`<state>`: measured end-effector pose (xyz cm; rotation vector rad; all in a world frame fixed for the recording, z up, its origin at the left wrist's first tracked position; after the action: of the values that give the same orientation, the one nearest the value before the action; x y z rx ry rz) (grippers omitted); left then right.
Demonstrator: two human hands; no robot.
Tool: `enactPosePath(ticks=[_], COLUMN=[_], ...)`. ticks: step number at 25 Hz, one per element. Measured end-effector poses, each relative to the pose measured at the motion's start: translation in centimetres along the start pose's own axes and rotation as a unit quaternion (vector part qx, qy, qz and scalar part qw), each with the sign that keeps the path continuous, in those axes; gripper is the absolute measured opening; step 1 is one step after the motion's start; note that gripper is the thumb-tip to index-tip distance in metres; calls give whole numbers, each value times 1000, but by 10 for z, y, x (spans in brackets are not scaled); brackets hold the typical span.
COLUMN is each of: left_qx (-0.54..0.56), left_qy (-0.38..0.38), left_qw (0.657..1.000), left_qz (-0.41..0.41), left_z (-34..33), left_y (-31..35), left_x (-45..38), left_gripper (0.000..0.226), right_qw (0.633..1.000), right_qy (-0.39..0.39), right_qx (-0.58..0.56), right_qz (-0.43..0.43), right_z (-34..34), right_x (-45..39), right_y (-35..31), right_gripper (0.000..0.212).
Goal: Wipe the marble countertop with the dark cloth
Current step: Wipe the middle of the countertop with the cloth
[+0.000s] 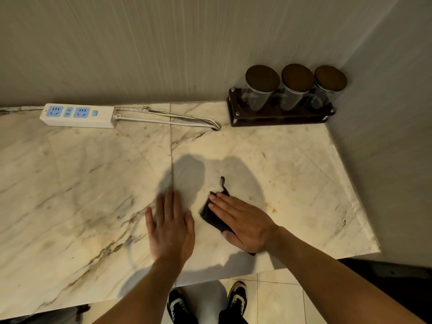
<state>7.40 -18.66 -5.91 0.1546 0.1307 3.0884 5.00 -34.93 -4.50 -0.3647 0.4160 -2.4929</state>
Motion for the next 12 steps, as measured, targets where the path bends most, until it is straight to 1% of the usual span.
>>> enactPosePath(ticks=[6,12], left_qx=[-9,-2], left_qy=[-7,17], left_qw=[1000,1000], left_qz=[2,-12], left_z=[-2,4], left_y=[0,2], left_x=[-1,0], left_gripper=[61,59], right_qw=[1000,1000], right_qy=[-6,-7], right_qx=[7,17], right_qz=[8,-13], right_z=[12,25], right_x=[-22,-45], right_y=[24,50], right_gripper=[68,68])
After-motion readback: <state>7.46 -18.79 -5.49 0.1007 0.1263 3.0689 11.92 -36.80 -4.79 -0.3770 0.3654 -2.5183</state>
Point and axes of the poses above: each hand's wrist, its own x-axis away from the middle knuckle, its own z-axis out of the back of the hand, y = z × x, the point moved 8 cm from there along -x, towards the middle knuckle, and after that the axes turned 8 degrees about -x, right-handed, at the moved point
